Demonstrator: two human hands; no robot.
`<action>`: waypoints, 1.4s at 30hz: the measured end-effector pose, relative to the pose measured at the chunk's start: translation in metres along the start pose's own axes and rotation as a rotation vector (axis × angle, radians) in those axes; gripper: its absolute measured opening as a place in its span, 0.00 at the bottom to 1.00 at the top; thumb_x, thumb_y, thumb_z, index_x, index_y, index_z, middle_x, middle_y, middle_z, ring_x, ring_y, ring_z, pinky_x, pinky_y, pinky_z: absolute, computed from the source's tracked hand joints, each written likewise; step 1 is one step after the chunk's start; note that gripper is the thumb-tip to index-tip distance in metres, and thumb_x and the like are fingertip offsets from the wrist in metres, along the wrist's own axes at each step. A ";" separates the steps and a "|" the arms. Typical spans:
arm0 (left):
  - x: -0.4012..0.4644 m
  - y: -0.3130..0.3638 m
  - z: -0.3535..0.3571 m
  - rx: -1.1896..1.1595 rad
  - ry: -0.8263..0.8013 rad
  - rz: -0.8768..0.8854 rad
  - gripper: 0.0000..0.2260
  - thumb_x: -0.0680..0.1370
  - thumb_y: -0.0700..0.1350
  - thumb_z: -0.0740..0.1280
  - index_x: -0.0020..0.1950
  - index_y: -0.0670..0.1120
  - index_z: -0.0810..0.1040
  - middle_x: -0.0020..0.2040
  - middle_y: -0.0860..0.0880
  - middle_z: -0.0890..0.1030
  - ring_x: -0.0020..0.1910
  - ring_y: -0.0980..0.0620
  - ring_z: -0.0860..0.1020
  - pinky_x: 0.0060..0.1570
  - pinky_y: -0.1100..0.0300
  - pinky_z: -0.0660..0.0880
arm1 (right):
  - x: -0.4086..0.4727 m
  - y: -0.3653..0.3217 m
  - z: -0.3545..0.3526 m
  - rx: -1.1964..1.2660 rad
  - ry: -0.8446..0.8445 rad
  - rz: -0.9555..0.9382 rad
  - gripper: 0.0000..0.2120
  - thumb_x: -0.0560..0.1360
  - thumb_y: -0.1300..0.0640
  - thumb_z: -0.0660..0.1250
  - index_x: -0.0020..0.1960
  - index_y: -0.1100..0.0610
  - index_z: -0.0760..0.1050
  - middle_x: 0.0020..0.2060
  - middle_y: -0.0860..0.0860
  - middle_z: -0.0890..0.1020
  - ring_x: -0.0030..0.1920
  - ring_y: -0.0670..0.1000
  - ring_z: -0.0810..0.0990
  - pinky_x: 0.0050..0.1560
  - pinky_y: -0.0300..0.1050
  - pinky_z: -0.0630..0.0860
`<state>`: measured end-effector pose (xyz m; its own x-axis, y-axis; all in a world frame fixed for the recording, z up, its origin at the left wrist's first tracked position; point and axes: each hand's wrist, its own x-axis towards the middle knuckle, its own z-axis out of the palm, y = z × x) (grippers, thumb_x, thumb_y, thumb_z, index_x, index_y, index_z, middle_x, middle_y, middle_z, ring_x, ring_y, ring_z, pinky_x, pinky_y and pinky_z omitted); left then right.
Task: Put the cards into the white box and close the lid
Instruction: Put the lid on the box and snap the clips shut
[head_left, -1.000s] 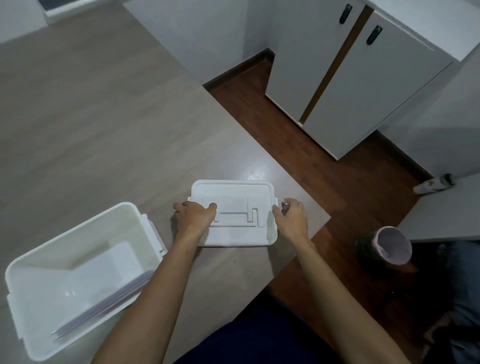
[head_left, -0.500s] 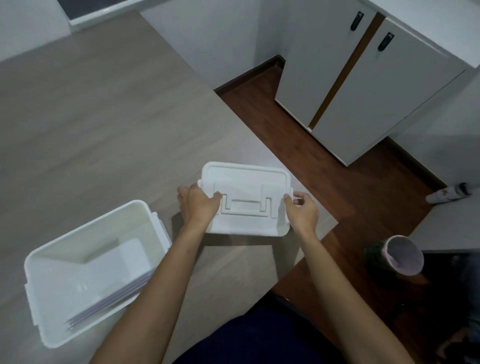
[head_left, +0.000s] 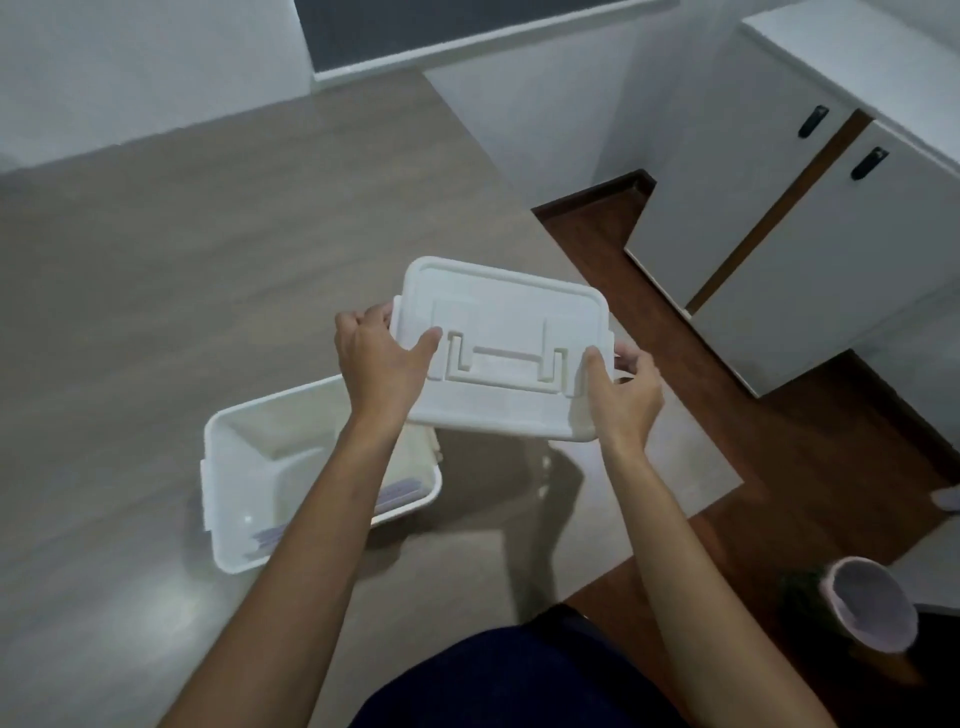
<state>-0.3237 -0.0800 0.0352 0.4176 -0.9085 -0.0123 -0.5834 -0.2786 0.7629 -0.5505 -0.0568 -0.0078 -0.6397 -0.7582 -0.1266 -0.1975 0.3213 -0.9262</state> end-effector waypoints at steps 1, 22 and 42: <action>-0.001 -0.010 -0.014 0.007 0.024 -0.013 0.26 0.68 0.54 0.74 0.63 0.43 0.77 0.59 0.44 0.73 0.59 0.44 0.74 0.64 0.52 0.71 | -0.010 -0.003 0.009 0.004 -0.033 -0.012 0.14 0.72 0.50 0.70 0.55 0.51 0.76 0.53 0.47 0.78 0.47 0.43 0.77 0.38 0.31 0.71; -0.060 -0.189 -0.140 0.074 0.049 -0.360 0.20 0.67 0.52 0.77 0.52 0.42 0.81 0.52 0.42 0.77 0.48 0.47 0.75 0.49 0.56 0.73 | -0.131 0.012 0.113 -0.284 -0.444 -0.243 0.18 0.71 0.49 0.74 0.57 0.54 0.75 0.53 0.51 0.77 0.49 0.52 0.79 0.47 0.42 0.74; -0.031 -0.211 -0.144 -0.342 -0.285 -0.650 0.21 0.71 0.46 0.75 0.61 0.40 0.76 0.54 0.44 0.81 0.45 0.47 0.80 0.32 0.61 0.75 | -0.114 0.016 0.125 -0.261 -0.640 0.045 0.26 0.77 0.43 0.65 0.71 0.51 0.64 0.54 0.50 0.76 0.51 0.52 0.77 0.42 0.42 0.71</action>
<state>-0.1136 0.0519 -0.0323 0.3793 -0.6544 -0.6541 -0.0173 -0.7118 0.7021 -0.3879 -0.0357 -0.0526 -0.1027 -0.9008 -0.4218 -0.4045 0.4253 -0.8096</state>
